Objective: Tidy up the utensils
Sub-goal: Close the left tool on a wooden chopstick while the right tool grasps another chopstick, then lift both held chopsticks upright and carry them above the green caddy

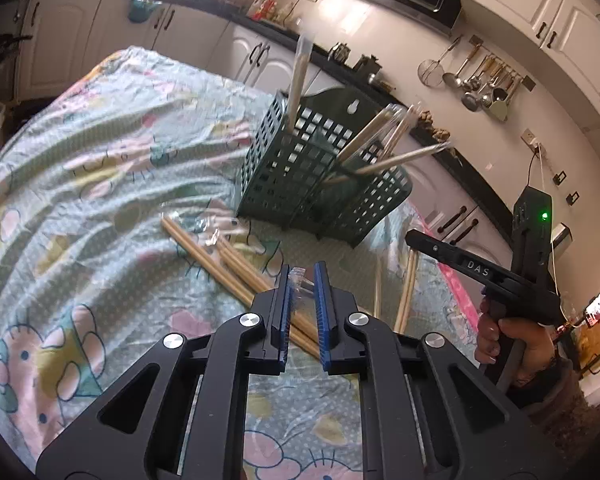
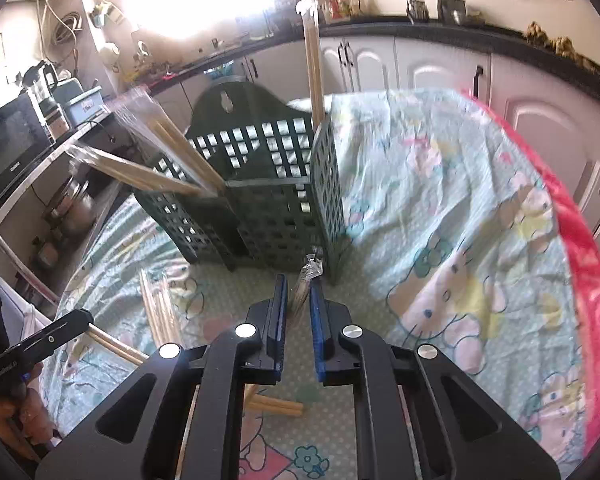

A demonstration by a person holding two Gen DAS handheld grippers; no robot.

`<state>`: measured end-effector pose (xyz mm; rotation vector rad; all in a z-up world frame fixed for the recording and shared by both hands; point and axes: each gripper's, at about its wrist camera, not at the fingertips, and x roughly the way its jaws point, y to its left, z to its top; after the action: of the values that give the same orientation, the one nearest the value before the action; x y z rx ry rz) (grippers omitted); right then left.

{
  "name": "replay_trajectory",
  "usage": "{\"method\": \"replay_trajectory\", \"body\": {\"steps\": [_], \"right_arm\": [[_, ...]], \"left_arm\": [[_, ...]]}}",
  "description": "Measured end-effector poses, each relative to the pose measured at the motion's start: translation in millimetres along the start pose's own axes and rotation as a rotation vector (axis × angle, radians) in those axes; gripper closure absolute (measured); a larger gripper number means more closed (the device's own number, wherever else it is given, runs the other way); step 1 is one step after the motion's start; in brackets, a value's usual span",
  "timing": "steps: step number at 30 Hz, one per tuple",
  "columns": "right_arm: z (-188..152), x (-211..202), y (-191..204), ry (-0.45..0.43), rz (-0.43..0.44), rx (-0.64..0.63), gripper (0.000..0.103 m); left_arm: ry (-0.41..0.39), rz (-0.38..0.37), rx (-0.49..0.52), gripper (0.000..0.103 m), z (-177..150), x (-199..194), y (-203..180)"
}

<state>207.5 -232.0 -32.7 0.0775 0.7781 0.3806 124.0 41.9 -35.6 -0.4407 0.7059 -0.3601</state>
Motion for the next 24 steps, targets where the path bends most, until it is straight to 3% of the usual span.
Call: {"method": "replay_trajectory", "body": {"steps": [24], "right_arm": [[28.5,-84.6,48.3,-0.246,0.0,-0.167,0.098]], "left_arm": [[-0.148,-0.038,0.11,0.101,24.1,-55.9,-45.2]]}}
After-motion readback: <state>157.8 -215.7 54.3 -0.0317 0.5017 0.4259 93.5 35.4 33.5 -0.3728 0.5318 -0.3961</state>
